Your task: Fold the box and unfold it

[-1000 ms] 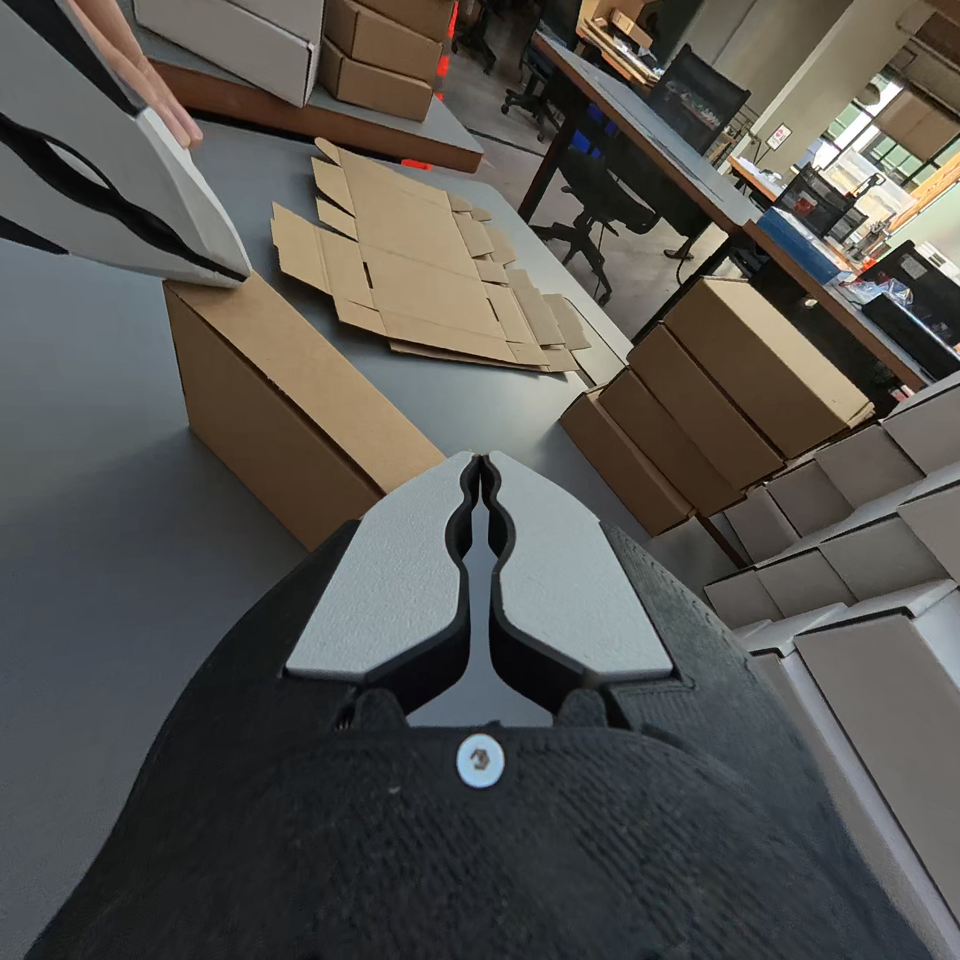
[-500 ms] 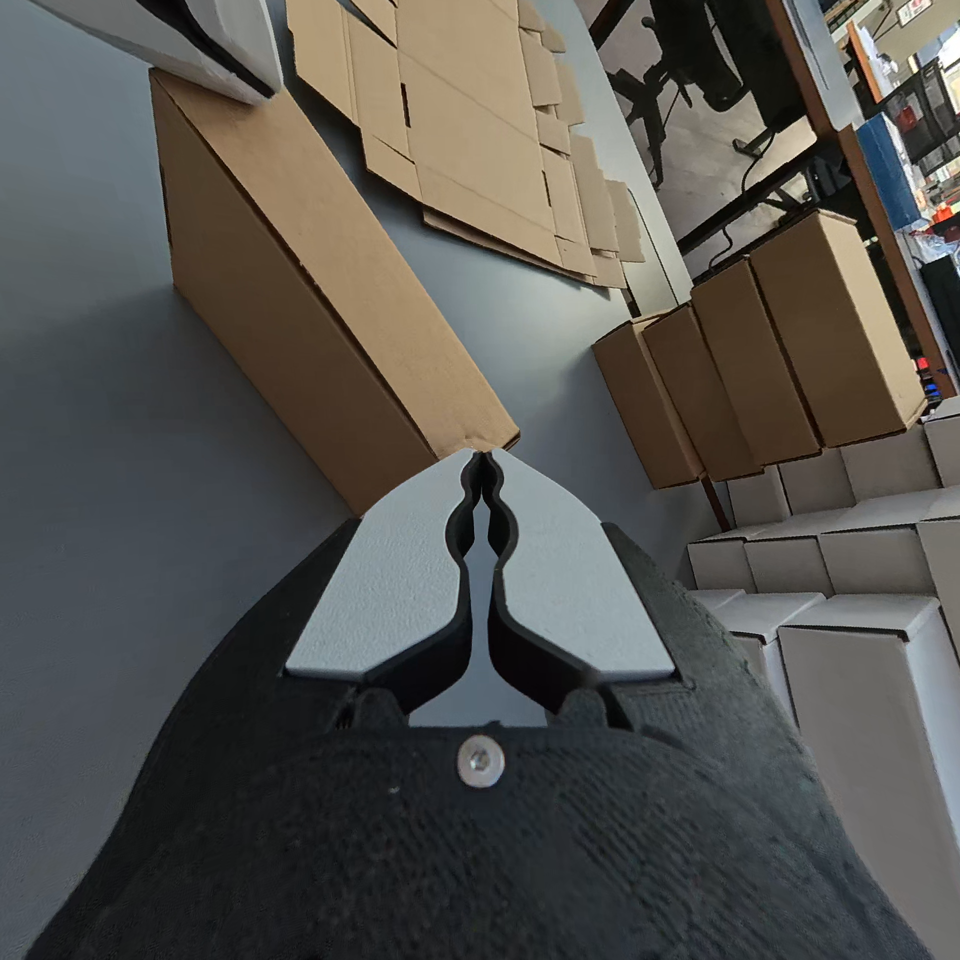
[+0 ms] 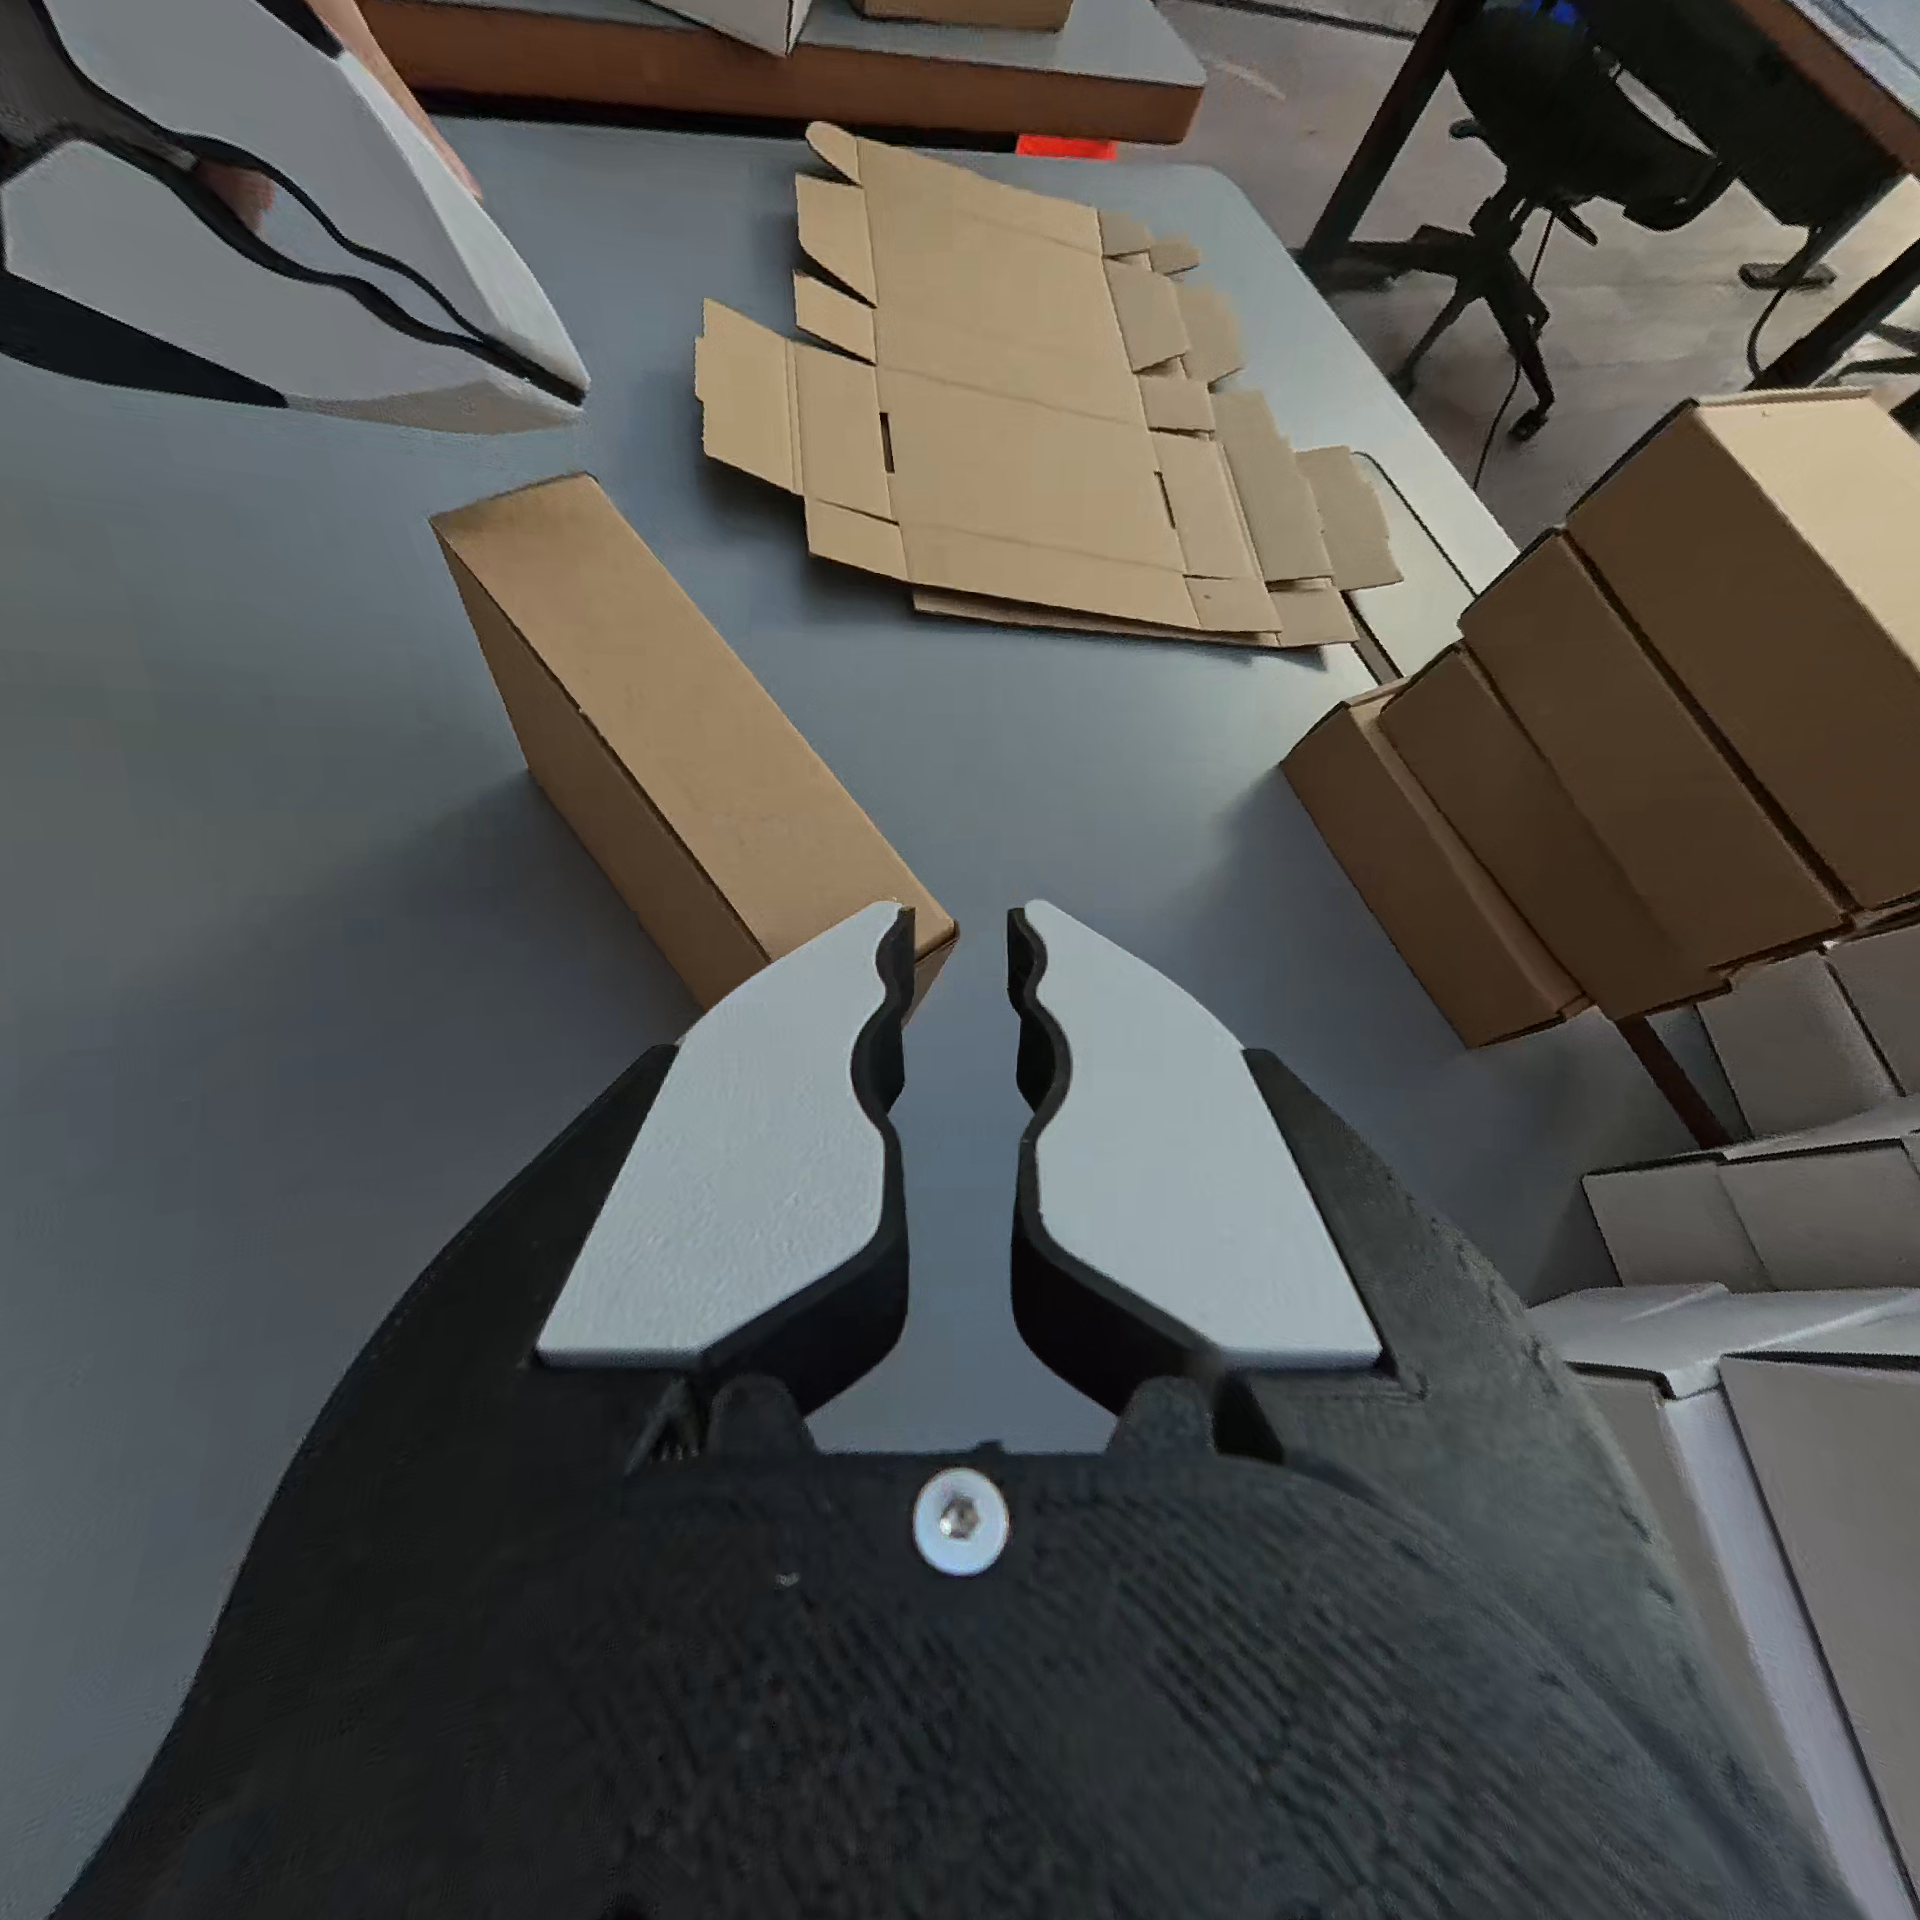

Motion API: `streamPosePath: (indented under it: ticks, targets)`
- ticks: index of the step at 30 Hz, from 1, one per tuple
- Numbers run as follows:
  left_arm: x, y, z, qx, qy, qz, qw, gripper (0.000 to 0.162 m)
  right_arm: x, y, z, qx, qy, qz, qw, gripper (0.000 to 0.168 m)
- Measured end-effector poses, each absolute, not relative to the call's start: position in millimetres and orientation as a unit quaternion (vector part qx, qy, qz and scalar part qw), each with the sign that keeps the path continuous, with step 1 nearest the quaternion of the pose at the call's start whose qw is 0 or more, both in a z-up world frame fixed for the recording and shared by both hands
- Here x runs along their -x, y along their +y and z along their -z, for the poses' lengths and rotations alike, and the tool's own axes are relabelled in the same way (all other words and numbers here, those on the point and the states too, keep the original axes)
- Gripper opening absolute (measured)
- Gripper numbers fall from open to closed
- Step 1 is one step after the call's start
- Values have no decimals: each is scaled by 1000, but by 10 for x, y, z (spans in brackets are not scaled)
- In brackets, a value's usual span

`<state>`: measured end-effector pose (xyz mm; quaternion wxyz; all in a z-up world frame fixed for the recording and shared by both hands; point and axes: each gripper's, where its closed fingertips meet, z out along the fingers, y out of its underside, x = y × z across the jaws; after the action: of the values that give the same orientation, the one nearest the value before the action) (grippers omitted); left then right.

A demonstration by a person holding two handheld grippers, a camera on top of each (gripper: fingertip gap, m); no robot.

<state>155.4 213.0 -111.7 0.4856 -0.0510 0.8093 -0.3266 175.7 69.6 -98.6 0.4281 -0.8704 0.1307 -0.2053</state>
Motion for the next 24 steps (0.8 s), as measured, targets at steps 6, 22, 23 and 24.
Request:
streamPosePath:
  ticks: [6,22,23,24]
  targets:
    - [-1441,2295,812,241,739,528,341,25,-1549,935,951,906,56,114,404,74]
    - [-1314,2443,1226,320,744,533,244,52,-1464,1429,1531,973,-136,58,179,46]
    - [-1309,2453,1239,320,744,533,243,51,-1446,1418,1507,972,-137,59,183,46]
    - [-1301,2462,1251,320,744,534,241,51,-1429,1398,1457,970,-140,59,191,46]
